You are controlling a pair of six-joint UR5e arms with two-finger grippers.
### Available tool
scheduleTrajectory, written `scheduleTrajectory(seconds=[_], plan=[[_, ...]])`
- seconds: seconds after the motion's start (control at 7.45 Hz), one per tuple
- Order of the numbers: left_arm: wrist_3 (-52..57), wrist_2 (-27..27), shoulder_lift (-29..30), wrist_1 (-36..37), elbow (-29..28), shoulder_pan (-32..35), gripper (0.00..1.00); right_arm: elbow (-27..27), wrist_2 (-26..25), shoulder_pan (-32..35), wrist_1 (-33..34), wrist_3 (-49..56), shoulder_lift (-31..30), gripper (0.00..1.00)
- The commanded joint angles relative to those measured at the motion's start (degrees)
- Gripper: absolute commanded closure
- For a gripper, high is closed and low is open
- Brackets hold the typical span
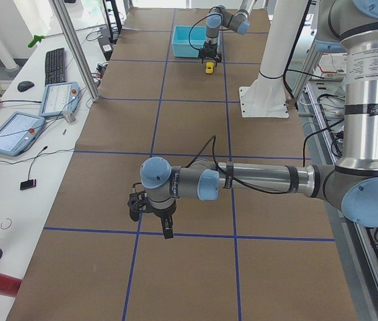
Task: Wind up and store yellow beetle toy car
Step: 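Close the right gripper on the car and lift it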
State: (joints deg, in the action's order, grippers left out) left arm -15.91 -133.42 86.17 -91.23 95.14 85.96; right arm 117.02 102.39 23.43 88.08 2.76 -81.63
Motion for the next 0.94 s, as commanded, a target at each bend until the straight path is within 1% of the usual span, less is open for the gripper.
scheduleTrajectory(seconds=[0.0,0.27,0.4,0.54,0.67,0.81], plan=[[0.0,0.0,0.0,0.0,-0.1,0.0,0.00,-0.6,-0.9,-1.7,-0.1,0.1,-0.2,0.00],[0.1,0.0,0.2,0.0,-0.4,-0.1,0.00,-1.0,-2.4,-3.6,-0.1,0.1,-0.5,0.01],[0.3,0.0,0.0,0.0,-0.5,0.0,0.00,-1.1,-3.1,-3.7,-0.1,0.1,-0.6,0.03],[0.3,0.0,0.0,0.0,-0.5,0.0,0.00,-1.1,-3.1,-3.5,-0.1,0.5,-0.6,0.06],[0.3,0.0,0.0,0.0,-0.5,0.0,0.00,-1.1,-3.1,-2.9,-0.1,1.8,-0.6,0.13],[0.3,0.1,0.0,0.0,-0.5,0.0,0.00,-1.1,-3.1,-2.8,-0.1,2.0,-0.6,0.45]])
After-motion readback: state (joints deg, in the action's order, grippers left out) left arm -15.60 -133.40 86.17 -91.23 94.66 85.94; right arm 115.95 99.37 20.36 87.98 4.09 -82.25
